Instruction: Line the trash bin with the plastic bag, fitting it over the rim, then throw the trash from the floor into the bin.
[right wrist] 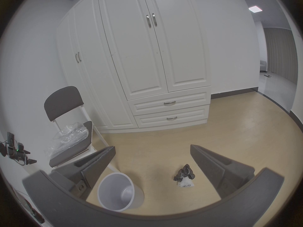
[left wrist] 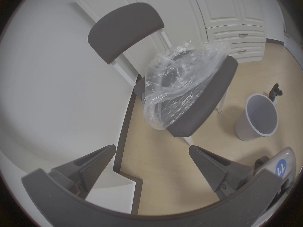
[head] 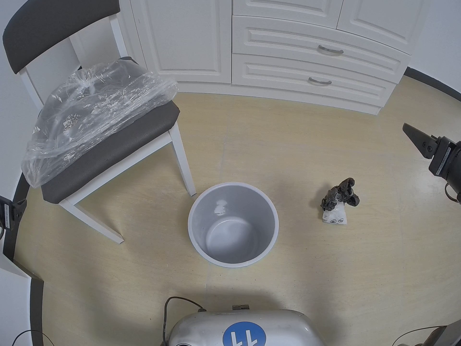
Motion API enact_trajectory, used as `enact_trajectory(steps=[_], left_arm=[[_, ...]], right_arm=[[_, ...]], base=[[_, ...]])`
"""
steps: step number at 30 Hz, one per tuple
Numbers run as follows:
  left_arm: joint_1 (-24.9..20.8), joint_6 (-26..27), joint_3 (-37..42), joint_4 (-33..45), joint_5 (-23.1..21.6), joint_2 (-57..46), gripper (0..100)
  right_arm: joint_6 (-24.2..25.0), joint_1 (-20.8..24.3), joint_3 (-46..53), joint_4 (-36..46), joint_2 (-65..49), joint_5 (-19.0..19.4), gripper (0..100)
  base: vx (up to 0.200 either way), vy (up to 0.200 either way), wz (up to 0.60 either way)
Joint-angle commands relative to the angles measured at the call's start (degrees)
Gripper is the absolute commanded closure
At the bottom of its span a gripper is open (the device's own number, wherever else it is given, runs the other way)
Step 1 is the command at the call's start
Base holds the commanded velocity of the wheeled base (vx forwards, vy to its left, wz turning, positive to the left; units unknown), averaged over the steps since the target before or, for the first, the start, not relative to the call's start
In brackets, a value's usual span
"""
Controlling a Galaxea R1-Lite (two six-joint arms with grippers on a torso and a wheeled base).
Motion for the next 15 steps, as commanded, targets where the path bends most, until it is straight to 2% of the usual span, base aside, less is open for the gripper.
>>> enact_trajectory(steps=[1, 4, 6, 7, 11, 15], left_arm=[[6.4, -0.1, -1.4, -6.1, -3.7, 10.3, 0], [7.5, -0.2, -1.4, -9.4, -4.7, 12.2, 0], [8.9, -0.8, -1.9, -15.9, -6.5, 17.6, 0], [8.9, -0.8, -1.9, -15.9, -6.5, 17.6, 0], [8.6, -6.3, -4.6, -18.0, -6.6, 21.8, 0], [8.4, -8.3, -6.2, -18.0, -6.6, 23.5, 0]], right_arm=[[0.0, -0.5, 0.0, -0.1, 0.4, 0.1, 0], [0.0, -0.5, -0.1, -0.1, 0.6, 0.3, 0], [0.1, -1.3, -0.3, -0.3, 1.6, 0.8, 0], [0.1, -1.3, -0.3, -0.3, 1.6, 0.8, 0], [0.3, -2.1, -0.9, -0.3, 2.4, 1.6, 0], [0.3, -2.1, -1.2, -0.3, 2.8, 2.0, 0]], base=[[0.000, 0.000, 0.00], [0.000, 0.000, 0.00], [0.000, 0.000, 0.00], [0.000, 0.000, 0.00], [0.000, 0.000, 0.00], [0.000, 0.000, 0.00]])
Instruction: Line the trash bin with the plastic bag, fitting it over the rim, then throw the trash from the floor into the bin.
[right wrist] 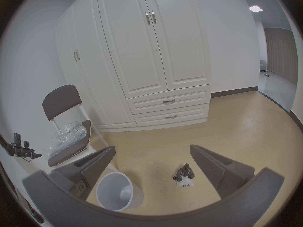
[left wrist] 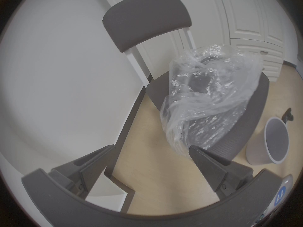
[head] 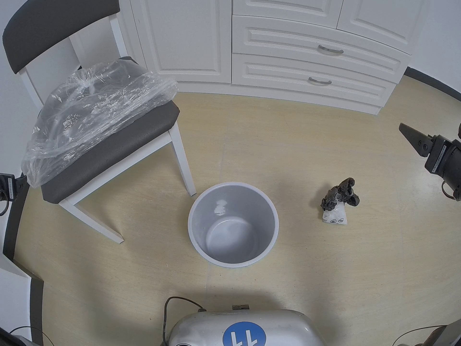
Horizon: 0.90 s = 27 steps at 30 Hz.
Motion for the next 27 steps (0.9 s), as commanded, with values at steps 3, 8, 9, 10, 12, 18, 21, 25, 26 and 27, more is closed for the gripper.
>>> enact_trajectory(steps=[3, 8, 9, 10, 12, 18, 21, 25, 26, 27], left_arm=[[0.1, -1.6, -3.5, -0.4, 0.0, 6.2, 0], [-1.8, -4.4, -4.3, -0.5, 0.2, 6.6, 0], [-2.2, -5.3, -4.3, -0.5, 0.2, 6.7, 0], [-2.7, -5.7, -4.3, -0.9, 0.2, 6.8, 0], [-3.5, -6.8, -4.2, -2.7, 0.3, 7.6, 0], [-3.8, -8.2, -3.9, -11.3, 0.7, 11.2, 0], [-3.6, -8.3, -4.3, -13.0, 0.7, 12.4, 0], [-3.8, -8.4, -4.1, -14.0, 2.4, 12.8, 0], [-3.9, -8.5, -3.8, -14.6, 2.6, 12.8, 0], [-4.0, -8.5, -3.6, -15.3, 2.7, 12.8, 0]], right_arm=[[-0.1, -0.3, -0.8, 0.0, 1.1, 0.3, 0], [-0.1, -0.3, -0.8, -0.1, 1.5, 0.3, 0], [0.0, -0.3, -0.8, -0.2, 1.6, 0.3, 0], [-0.1, -0.3, -0.7, -0.3, 1.6, 0.3, 0], [-0.1, -0.3, -0.7, -0.3, 1.6, 0.3, 0], [0.0, -0.3, -0.7, -0.3, 1.5, 0.3, 0], [0.1, -0.3, -0.6, -0.3, 1.6, 0.3, 0], [0.1, -0.3, -0.4, -0.9, 1.5, 1.0, 0], [0.0, -0.4, -0.3, -1.5, 1.5, 1.1, 0], [0.0, -0.4, -0.2, -2.1, 1.7, 1.1, 0]], base=[[0.000, 0.000, 0.00], [0.000, 0.000, 0.00], [0.000, 0.000, 0.00], [0.000, 0.000, 0.00], [0.000, 0.000, 0.00], [0.000, 0.000, 0.00], [0.000, 0.000, 0.00], [0.000, 0.000, 0.00], [0.000, 0.000, 0.00], [0.000, 0.000, 0.00]])
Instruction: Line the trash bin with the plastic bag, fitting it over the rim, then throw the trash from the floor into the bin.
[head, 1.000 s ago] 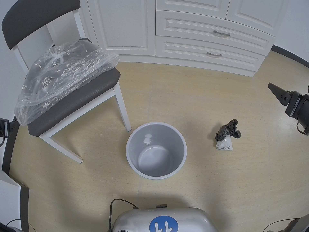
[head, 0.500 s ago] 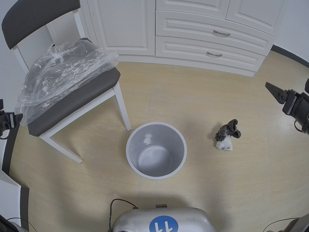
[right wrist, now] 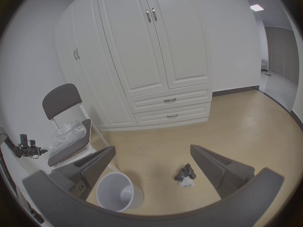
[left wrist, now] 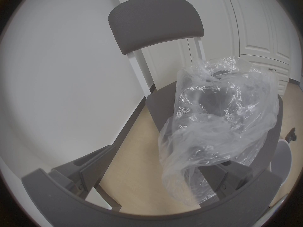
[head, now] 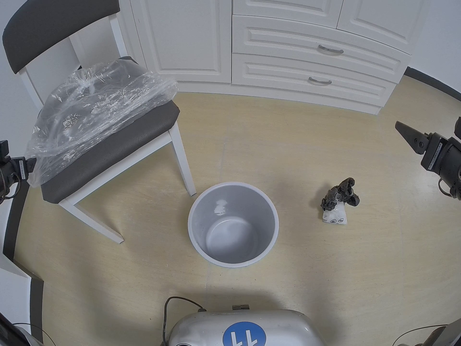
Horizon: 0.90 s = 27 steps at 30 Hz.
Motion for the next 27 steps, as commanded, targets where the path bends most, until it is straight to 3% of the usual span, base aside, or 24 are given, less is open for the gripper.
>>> enact_trajectory(steps=[1, 16, 26, 27], left_arm=[[-0.3, -0.1, 0.7, -1.4, 0.5, 0.8, 0], [-0.9, -1.5, 7.8, -22.6, 0.6, 4.0, 0], [-1.4, -1.4, 9.0, -25.8, 0.2, 3.4, 0], [-1.5, -1.4, 9.2, -25.8, 0.2, 3.2, 100]], right_arm=[[-0.1, -0.1, 0.5, -1.6, 0.0, 0.3, 0], [-0.1, -0.1, 1.0, -2.5, 0.0, 0.3, 0], [-0.3, 0.0, 1.1, -2.5, -0.6, 0.3, 0], [-0.3, 0.0, 1.1, -2.5, -0.6, 0.3, 0]], base=[[0.000, 0.000, 0.00], [0.000, 0.000, 0.00], [0.000, 0.000, 0.00], [0.000, 0.000, 0.00]])
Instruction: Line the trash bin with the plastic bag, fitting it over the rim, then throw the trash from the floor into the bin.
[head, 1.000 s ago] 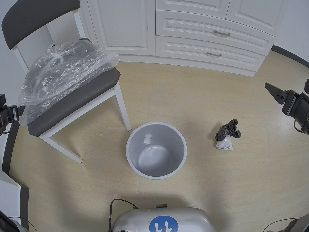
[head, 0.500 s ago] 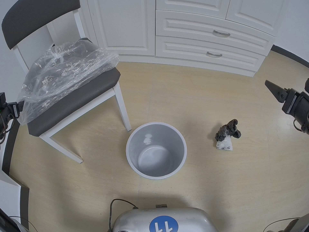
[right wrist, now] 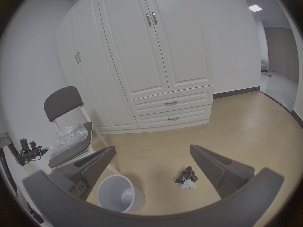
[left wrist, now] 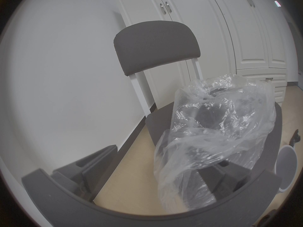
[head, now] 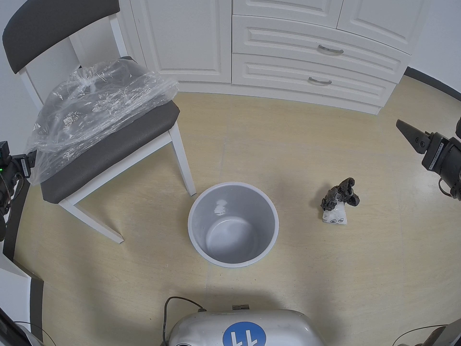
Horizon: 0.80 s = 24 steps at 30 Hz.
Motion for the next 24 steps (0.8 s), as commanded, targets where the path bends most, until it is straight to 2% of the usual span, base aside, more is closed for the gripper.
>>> enact_trajectory(steps=[1, 9, 12, 17, 20, 22, 24], left_arm=[[-0.6, -0.1, 0.6, -0.1, -0.1, -0.6, 100], [-2.2, -0.5, 2.0, -0.3, 0.1, -1.4, 100], [-3.0, -1.4, 4.7, -3.3, -0.2, -3.7, 100], [-4.7, -1.4, 7.8, -5.1, -0.4, -8.8, 100], [-7.5, -1.7, 9.6, -4.7, -0.4, -12.8, 100], [-7.7, -1.7, 9.7, -4.7, -0.4, -13.1, 100], [-12.5, -2.8, 11.6, -3.8, -0.2, -18.6, 100]], right_arm=[[-0.2, 0.1, 0.1, 0.0, -0.5, 0.0, 0], [-0.7, 0.8, 0.5, 0.0, -1.1, 0.0, 0], [-0.9, 1.1, 0.8, 0.0, -0.5, -0.1, 0], [-0.8, 4.0, 0.9, 0.0, -0.3, -0.7, 0], [-1.0, 6.2, 0.8, -0.1, -0.6, -1.6, 0], [-1.1, 6.3, 0.8, -0.1, -0.7, -1.7, 0], [-2.7, 9.9, 1.2, -2.6, -0.3, -5.7, 0]], base=[[0.000, 0.000, 0.00], [0.000, 0.000, 0.00], [0.000, 0.000, 0.00], [0.000, 0.000, 0.00], [0.000, 0.000, 0.00], [0.000, 0.000, 0.00], [0.000, 0.000, 0.00]])
